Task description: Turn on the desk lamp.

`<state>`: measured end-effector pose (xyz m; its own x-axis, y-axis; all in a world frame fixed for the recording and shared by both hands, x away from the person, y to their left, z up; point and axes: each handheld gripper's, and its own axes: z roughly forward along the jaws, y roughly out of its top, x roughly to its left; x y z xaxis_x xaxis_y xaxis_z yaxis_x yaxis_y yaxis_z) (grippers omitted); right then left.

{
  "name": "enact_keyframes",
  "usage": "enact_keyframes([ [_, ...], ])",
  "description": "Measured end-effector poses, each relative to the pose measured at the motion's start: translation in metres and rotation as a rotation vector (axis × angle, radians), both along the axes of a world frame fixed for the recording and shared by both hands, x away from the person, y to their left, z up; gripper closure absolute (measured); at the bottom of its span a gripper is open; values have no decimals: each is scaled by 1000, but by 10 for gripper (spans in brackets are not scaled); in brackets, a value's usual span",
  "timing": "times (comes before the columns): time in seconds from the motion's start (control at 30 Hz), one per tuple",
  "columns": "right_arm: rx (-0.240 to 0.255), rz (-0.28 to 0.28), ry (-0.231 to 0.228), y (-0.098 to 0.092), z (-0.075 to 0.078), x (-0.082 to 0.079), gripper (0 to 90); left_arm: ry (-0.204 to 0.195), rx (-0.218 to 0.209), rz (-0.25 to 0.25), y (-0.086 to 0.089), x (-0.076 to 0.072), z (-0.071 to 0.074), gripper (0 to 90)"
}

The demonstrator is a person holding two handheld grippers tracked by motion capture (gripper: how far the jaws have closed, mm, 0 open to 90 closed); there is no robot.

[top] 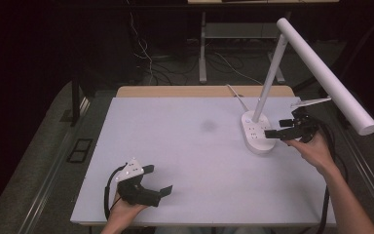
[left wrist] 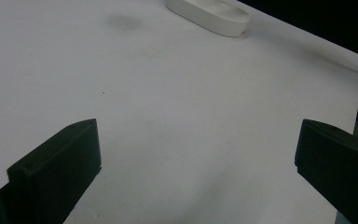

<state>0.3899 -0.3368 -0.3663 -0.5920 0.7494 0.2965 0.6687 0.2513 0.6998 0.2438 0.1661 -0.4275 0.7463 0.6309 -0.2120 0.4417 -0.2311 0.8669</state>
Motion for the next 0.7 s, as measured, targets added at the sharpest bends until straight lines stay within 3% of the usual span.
enact_keyframes([
  [0.7, -1, -39, 21, -4, -9, 43, 8, 3, -18, 1, -1, -1, 1, 0],
])
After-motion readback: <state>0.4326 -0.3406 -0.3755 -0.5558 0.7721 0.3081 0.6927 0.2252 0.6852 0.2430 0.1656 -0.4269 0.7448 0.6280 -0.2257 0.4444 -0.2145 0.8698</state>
